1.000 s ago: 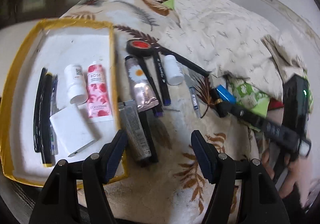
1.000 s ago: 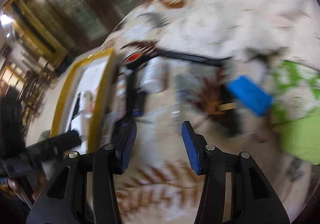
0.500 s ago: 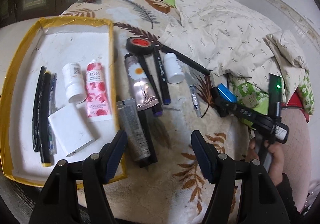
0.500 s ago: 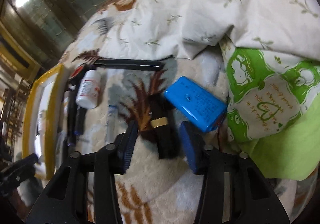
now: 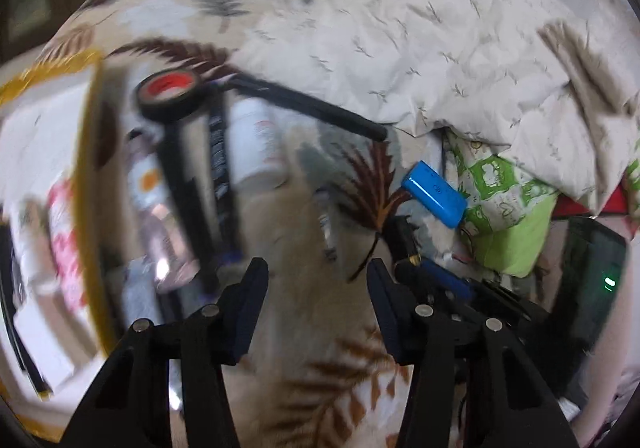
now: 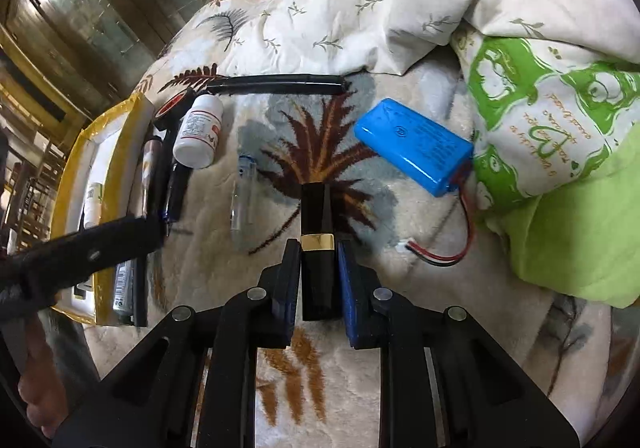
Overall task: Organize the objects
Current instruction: 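Grasp the black lipstick with the right tool while the left grasps a small clear pen, then carry lipstick and clear pen to the tray while the left tool releases its pen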
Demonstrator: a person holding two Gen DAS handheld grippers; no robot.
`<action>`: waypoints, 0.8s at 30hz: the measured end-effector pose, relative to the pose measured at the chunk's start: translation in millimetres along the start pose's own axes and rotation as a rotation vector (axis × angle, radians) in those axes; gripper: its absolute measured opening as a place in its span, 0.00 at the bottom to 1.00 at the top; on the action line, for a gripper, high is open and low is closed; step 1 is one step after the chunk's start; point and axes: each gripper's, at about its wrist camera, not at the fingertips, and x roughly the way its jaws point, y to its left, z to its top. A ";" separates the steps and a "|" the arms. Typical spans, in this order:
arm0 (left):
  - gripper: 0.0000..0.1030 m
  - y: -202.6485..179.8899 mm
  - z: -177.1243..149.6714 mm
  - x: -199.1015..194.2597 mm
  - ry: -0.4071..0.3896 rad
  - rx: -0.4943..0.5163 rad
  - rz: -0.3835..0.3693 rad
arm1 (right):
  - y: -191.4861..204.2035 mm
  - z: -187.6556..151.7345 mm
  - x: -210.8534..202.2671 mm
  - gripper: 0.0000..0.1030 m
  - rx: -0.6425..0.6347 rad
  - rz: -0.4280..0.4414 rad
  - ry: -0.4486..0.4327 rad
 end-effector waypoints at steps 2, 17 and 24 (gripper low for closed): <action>0.48 -7.8 7.1 13.8 0.011 0.026 0.040 | -3.7 1.4 0.0 0.18 0.016 0.013 -0.002; 0.09 -0.6 -21.5 12.9 0.020 0.067 0.004 | -2.9 0.5 3.2 0.18 0.048 0.029 -0.005; 0.09 30.5 -60.0 -41.4 -0.045 -0.019 -0.053 | 7.9 -4.2 6.2 0.18 0.070 0.119 0.028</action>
